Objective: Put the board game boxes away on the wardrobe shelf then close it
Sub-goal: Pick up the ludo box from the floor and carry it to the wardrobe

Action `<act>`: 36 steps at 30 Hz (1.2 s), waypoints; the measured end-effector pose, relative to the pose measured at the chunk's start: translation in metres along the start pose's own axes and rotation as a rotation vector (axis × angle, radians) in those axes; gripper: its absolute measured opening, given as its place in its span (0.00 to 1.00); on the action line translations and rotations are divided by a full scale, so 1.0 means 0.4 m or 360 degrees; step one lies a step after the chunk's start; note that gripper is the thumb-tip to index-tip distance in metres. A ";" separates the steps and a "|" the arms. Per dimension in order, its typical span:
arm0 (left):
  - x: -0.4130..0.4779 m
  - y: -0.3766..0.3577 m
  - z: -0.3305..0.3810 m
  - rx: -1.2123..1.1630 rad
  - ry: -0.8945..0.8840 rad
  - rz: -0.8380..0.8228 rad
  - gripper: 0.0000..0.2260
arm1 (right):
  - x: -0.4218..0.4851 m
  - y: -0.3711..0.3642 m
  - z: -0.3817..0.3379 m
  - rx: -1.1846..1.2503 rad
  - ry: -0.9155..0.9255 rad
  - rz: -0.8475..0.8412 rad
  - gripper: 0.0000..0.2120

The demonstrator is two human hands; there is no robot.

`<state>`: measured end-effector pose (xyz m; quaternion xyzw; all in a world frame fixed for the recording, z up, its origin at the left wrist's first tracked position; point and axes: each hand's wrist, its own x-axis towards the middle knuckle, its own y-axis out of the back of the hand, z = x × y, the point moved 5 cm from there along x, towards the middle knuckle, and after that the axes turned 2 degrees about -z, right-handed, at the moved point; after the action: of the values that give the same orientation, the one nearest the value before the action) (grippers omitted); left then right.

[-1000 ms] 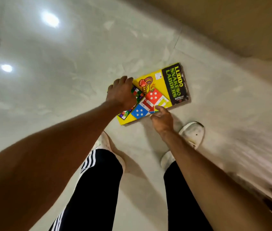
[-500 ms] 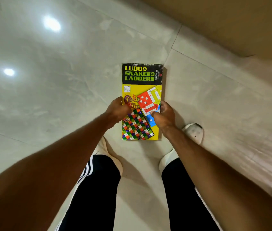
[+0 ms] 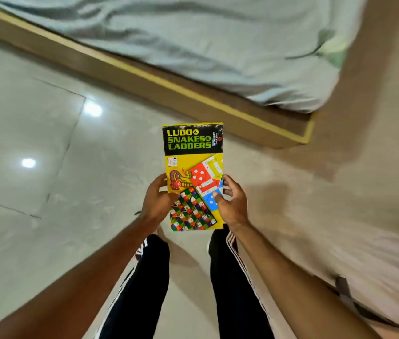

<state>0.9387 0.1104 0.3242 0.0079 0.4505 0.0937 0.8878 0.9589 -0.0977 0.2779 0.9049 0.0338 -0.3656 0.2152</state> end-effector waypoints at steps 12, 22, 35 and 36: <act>-0.726 -0.027 0.531 0.0393 -0.0475 -0.0406 0.22 | -0.671 0.482 -0.461 0.0236 0.0278 0.0328 0.25; -0.836 -0.446 0.767 0.0589 -0.1036 -0.0518 0.19 | -0.708 0.937 -0.498 0.0161 0.0575 0.0757 0.26; -0.728 -1.055 1.027 0.1046 -0.1440 -0.0463 0.29 | -0.476 1.501 -0.488 0.0051 0.0652 0.1006 0.26; -0.707 -1.100 1.052 0.1048 -0.1429 -0.0474 0.30 | -0.443 1.544 -0.493 0.0044 0.0644 0.1013 0.26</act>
<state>1.1827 -0.3412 0.7565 0.2595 0.0311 -0.1900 0.9464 1.0919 -0.5581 0.7491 0.9269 -0.2121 -0.0947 0.2947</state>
